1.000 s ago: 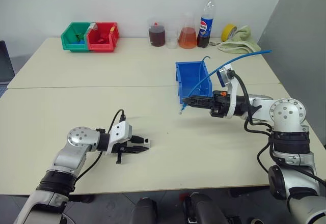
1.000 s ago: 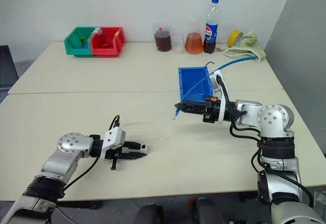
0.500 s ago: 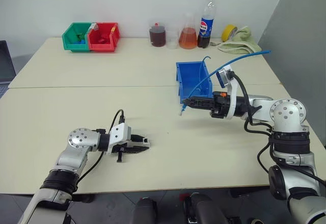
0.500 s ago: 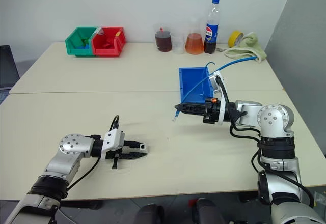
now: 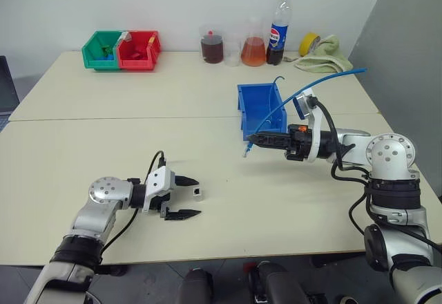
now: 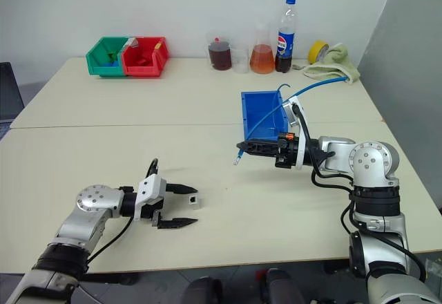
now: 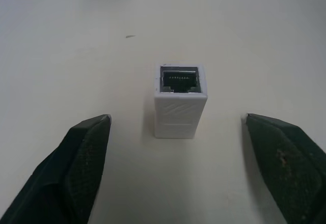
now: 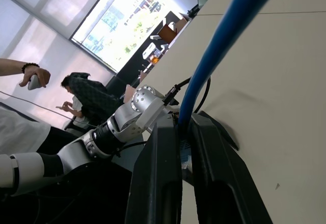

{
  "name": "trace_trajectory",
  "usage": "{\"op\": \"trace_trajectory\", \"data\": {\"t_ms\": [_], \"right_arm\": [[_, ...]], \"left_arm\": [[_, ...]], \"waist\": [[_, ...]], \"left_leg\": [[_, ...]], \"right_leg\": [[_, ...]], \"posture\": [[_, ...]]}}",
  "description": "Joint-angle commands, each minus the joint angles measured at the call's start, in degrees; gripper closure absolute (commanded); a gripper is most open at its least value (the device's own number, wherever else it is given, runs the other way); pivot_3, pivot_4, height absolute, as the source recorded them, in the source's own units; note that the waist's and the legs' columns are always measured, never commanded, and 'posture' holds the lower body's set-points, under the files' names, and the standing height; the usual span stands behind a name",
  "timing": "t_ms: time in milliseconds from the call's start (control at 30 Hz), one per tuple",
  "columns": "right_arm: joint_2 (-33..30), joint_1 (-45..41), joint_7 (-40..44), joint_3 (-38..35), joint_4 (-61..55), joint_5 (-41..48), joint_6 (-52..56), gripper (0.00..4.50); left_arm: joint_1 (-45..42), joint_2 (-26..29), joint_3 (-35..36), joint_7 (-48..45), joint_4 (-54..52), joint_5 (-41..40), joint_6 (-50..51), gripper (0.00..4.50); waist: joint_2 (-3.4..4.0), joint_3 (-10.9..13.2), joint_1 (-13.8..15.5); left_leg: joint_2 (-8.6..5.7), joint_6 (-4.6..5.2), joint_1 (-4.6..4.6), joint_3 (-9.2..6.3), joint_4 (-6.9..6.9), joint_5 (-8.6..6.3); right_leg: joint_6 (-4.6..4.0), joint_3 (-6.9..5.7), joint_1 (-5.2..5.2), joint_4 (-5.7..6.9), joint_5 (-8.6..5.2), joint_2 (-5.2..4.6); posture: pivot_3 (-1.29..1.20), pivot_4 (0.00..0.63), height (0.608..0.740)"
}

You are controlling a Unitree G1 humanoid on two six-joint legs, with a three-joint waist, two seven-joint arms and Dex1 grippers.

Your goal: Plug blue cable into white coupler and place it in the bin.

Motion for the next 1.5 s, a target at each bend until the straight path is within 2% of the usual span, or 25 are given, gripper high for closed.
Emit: {"op": "trace_trajectory", "data": {"t_ms": [33, 200, 300, 400, 633, 1100, 1500], "right_arm": [[0.1, 0.1, 0.2, -1.3, -1.8, 1.2, -0.5, 4.48], [0.3, 0.7, 0.1, -1.7, -2.1, 1.4, -0.6, 4.48], [0.3, 1.0, 0.3, -1.5, -2.1, 1.3, -0.6, 4.48], [0.5, 0.8, 0.6, -1.2, -1.7, 1.1, -0.7, 4.48], [0.0, 0.0, 1.1, -0.8, -1.2, 1.1, -0.1, 4.48], [-2.6, -0.5, 1.5, -1.2, -1.2, 1.4, 2.8, 4.48], [-2.8, -1.3, 1.5, -1.1, -0.8, 1.4, 4.1, 4.48]], "left_arm": [[9.0, 0.8, 4.1, 9.7, -14.6, -0.2, 8.8, 0.05], [20.6, -1.9, 8.4, 25.1, -33.1, -1.2, 24.9, 0.05], [24.4, -6.2, 9.5, 35.0, -40.1, -0.5, 33.9, 0.05], [26.3, -10.9, 8.5, 42.7, -45.8, -0.3, 41.0, 0.05], [26.3, -21.4, 5.3, 57.7, -51.6, 2.4, 52.4, 0.05], [29.1, -33.7, -4.9, 77.2, -58.0, 10.6, 61.5, 0.05], [29.9, -35.4, -6.8, 81.5, -59.4, 14.2, 64.2, 0.05]], "waist": [[0.00, 0.0, -0.3], [0.01, 0.0, -0.1], [0.01, 0.0, 0.0], [0.03, 0.0, 0.0], [0.10, -0.1, 0.1], [0.15, -0.1, 0.0], [0.17, -0.2, 0.0]], "left_leg": [[0.02, 0.00, 0.00, 0.02, 0.00, 0.00], [0.03, 0.03, 0.03, 0.01, -0.01, -0.02], [0.01, 0.03, 0.06, 0.03, 0.02, -0.02], [0.00, 0.03, 0.11, -0.01, 0.05, -0.02], [-0.03, 0.03, 0.25, 0.00, 0.07, -0.01], [-0.09, 0.04, 0.22, 0.02, 0.06, -0.02], [-0.09, 0.04, 0.21, 0.02, 0.05, -0.02]], "right_leg": [[0.00, 0.01, 0.00, -0.01, 0.00, 0.00], [0.00, 0.02, 0.00, 0.04, 0.00, -0.02], [0.02, 0.05, 0.04, 0.02, 0.00, -0.05], [0.06, 0.01, 0.09, 0.03, 0.03, -0.04], [0.10, 0.04, 0.26, 0.03, 0.05, -0.02], [0.10, 0.11, 0.27, -0.02, 0.05, -0.01], [0.09, 0.11, 0.26, -0.02, 0.05, 0.02]], "posture": [[0.00, 0.150, 0.740], [0.00, 0.150, 0.740], [0.00, 0.150, 0.740], [0.00, 0.150, 0.740], [0.00, 0.150, 0.740], [0.00, 0.150, 0.740], [0.00, 0.150, 0.740]]}}
